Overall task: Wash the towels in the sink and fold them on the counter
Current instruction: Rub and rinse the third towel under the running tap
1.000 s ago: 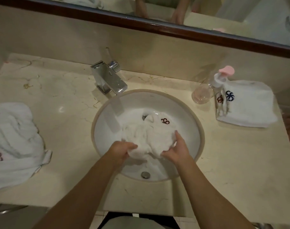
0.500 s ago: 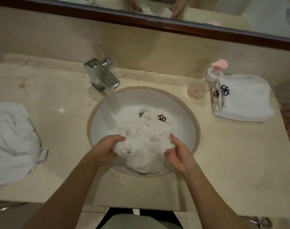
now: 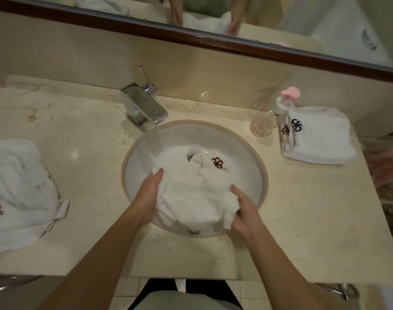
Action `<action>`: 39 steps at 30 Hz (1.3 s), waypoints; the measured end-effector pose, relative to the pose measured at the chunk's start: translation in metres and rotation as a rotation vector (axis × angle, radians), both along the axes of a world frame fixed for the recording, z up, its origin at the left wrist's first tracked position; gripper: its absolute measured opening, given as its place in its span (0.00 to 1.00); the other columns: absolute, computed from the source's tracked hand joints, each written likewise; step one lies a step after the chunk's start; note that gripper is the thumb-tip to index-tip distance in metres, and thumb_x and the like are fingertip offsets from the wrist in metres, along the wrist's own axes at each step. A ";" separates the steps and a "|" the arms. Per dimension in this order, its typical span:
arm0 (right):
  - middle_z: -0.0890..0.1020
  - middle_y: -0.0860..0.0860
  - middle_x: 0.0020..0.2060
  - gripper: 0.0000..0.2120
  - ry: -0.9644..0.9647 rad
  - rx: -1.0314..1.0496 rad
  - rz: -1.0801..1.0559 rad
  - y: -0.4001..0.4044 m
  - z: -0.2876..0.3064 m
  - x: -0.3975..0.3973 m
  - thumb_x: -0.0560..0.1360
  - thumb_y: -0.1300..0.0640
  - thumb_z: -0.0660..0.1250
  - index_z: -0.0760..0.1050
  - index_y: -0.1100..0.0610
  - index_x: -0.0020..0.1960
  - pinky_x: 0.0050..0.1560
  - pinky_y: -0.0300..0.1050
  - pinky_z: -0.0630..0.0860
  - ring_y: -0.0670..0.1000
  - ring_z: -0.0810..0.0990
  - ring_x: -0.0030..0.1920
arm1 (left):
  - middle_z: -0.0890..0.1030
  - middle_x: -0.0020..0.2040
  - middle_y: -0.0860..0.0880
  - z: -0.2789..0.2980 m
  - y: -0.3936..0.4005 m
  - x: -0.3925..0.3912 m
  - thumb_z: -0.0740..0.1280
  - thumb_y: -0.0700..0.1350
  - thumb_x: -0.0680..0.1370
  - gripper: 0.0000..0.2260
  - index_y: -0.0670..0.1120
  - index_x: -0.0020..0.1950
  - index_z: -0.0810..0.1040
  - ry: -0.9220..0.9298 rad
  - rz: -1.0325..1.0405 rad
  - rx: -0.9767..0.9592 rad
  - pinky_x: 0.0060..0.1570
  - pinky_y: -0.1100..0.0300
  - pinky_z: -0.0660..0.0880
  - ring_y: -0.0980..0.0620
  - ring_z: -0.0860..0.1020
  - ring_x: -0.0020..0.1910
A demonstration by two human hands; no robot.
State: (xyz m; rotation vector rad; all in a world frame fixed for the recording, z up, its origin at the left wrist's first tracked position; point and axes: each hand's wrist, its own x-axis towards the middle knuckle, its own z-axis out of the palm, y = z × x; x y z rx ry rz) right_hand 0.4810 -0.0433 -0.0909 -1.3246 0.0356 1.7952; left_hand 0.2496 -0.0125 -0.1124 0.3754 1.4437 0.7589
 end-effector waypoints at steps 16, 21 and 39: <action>0.83 0.54 0.38 0.18 -0.976 0.251 0.391 0.023 0.004 -0.125 0.79 0.46 0.60 0.77 0.58 0.41 0.49 0.56 0.79 0.55 0.83 0.43 | 0.81 0.53 0.48 0.046 -0.010 0.035 0.50 0.53 0.86 0.20 0.46 0.53 0.79 0.443 -0.230 0.244 0.46 0.60 0.71 0.53 0.78 0.47; 0.79 0.52 0.35 0.14 -0.678 0.014 0.211 0.040 0.008 -0.106 0.81 0.52 0.59 0.75 0.57 0.41 0.36 0.43 0.75 0.52 0.80 0.36 | 0.83 0.56 0.44 0.042 -0.020 0.042 0.49 0.55 0.85 0.23 0.45 0.60 0.80 0.495 -0.398 0.306 0.62 0.51 0.73 0.46 0.80 0.56; 0.79 0.63 0.65 0.23 0.314 -0.050 -0.056 0.019 -0.009 0.001 0.84 0.50 0.55 0.72 0.64 0.71 0.54 0.58 0.82 0.62 0.81 0.61 | 0.80 0.40 0.44 -0.002 -0.016 0.032 0.60 0.40 0.83 0.12 0.36 0.50 0.80 -0.135 0.123 -0.114 0.36 0.64 0.76 0.51 0.77 0.38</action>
